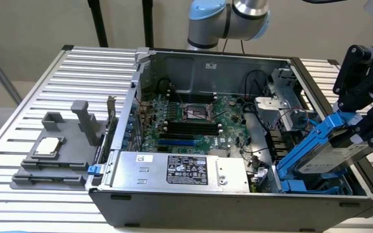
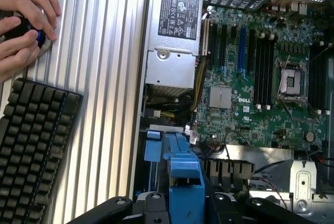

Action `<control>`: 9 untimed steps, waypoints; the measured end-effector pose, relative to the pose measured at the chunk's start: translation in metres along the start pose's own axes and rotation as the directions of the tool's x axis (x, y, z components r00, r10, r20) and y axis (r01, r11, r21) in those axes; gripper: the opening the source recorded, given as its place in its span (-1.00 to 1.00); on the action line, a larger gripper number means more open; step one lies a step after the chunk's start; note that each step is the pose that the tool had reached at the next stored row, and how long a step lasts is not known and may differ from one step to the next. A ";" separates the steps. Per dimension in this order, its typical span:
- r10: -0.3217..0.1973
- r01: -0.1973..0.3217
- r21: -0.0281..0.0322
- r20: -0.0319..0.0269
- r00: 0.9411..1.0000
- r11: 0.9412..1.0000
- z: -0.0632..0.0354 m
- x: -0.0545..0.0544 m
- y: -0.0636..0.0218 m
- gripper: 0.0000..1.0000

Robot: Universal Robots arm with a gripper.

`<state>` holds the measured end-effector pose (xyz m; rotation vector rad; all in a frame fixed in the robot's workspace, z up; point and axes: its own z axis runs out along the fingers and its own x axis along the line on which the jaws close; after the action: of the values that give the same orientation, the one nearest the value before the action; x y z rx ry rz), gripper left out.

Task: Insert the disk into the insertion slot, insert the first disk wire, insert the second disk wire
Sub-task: 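Insert the disk into the insertion slot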

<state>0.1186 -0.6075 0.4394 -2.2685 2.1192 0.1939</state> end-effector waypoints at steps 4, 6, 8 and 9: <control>-0.001 0.001 0.008 0.000 1.000 1.000 0.0018 0.000 -0.0001 -0.36; -0.001 0.001 0.013 -0.001 1.000 1.000 0.0022 0.000 -0.0001 -0.36; -0.001 0.001 0.018 -0.001 1.000 1.000 0.0022 0.000 0.0001 -0.36; -0.001 0.001 0.022 -0.001 1.000 1.000 0.0023 0.000 0.0007 -0.36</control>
<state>0.1178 -0.6070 0.4371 -2.2586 2.1098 0.1687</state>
